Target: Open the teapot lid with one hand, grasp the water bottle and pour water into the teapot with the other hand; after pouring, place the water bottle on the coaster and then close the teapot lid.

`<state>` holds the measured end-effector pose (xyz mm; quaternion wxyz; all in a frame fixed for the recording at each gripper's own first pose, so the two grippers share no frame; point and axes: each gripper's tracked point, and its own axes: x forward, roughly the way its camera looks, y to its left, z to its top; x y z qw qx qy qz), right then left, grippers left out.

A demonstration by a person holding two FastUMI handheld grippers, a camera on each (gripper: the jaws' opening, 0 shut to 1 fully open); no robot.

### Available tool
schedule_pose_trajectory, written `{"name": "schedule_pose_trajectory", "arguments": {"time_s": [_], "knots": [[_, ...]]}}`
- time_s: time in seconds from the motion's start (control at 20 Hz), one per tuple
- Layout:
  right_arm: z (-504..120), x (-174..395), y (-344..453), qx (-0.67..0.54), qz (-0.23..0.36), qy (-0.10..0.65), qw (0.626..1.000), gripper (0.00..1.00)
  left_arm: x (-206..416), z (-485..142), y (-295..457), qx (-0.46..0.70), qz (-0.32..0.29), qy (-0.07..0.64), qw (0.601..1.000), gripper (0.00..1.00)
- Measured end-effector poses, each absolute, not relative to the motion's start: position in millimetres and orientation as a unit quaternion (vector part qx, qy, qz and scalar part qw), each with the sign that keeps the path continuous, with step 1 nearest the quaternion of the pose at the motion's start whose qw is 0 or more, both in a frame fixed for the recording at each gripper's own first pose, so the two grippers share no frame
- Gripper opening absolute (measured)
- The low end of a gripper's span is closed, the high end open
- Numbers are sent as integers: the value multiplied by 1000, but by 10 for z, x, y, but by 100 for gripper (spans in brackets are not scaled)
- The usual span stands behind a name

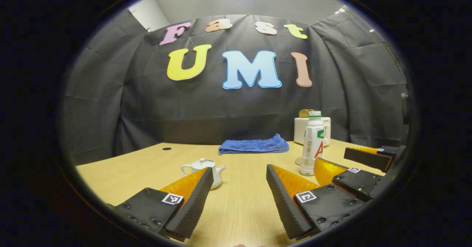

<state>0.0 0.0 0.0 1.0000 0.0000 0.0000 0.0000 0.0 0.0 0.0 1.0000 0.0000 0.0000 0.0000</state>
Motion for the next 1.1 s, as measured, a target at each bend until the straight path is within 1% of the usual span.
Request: {"name": "schedule_pose_trajectory", "arguments": {"time_s": [0.4,1.1], "knots": [[-4,-24,-3,1,-4,0,1000,97,12,6,8,0,4,0,1000,99],[-3,-67,-52,0,-25,3,1000,97,36,0,-26,-1,-7,-1,1000,100]]}}
